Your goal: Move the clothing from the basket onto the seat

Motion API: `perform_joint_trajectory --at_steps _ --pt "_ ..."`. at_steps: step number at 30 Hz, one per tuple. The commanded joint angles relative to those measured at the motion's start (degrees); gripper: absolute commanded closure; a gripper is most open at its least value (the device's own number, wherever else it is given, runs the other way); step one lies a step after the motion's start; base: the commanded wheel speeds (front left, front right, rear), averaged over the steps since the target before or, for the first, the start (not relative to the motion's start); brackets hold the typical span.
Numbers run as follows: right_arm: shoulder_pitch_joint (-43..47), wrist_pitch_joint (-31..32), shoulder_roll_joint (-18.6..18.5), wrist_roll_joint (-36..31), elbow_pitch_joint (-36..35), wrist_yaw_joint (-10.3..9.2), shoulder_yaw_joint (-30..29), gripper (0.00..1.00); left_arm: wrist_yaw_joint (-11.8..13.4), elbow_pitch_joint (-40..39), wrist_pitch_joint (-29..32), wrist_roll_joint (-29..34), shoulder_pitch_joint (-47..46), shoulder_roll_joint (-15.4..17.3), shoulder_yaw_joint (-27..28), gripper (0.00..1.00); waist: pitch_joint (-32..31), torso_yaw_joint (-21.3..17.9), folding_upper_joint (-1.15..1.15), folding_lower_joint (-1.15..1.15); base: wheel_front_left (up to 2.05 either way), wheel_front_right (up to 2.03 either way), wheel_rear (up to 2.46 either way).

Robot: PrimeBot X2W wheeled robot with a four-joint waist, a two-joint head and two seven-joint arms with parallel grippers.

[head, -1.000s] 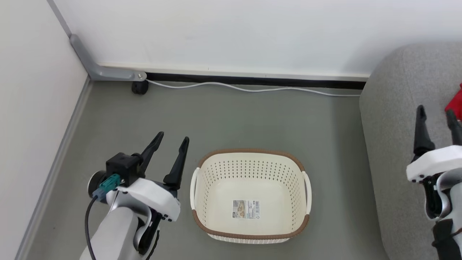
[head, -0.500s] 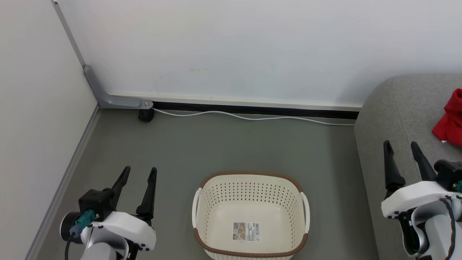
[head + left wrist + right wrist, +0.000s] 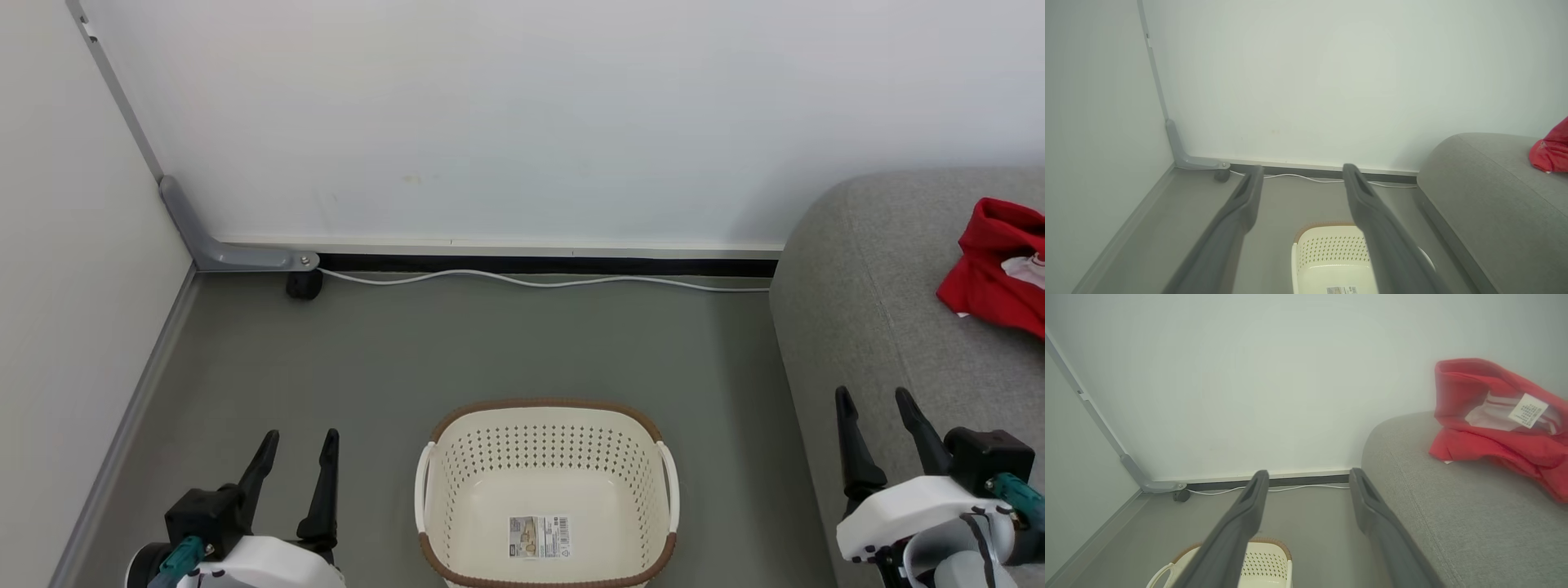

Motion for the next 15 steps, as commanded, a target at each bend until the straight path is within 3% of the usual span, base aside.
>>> perform_joint_trajectory --at_steps 1,15 --pt "-0.51 -0.61 -0.25 -0.94 -1.72 0.17 1.16 0.00 0.42 -1.82 -0.36 0.80 -1.01 0.59 2.30 0.00 -0.09 -0.20 0.00 0.00 0.00 0.00 0.00" --pt "-0.81 -0.61 1.23 -3.16 -1.15 0.17 -1.28 0.00 0.32 -1.74 -0.36 2.18 -0.98 0.11 3.51 0.00 0.42 -0.75 0.00 0.00 0.00 0.00 0.00"
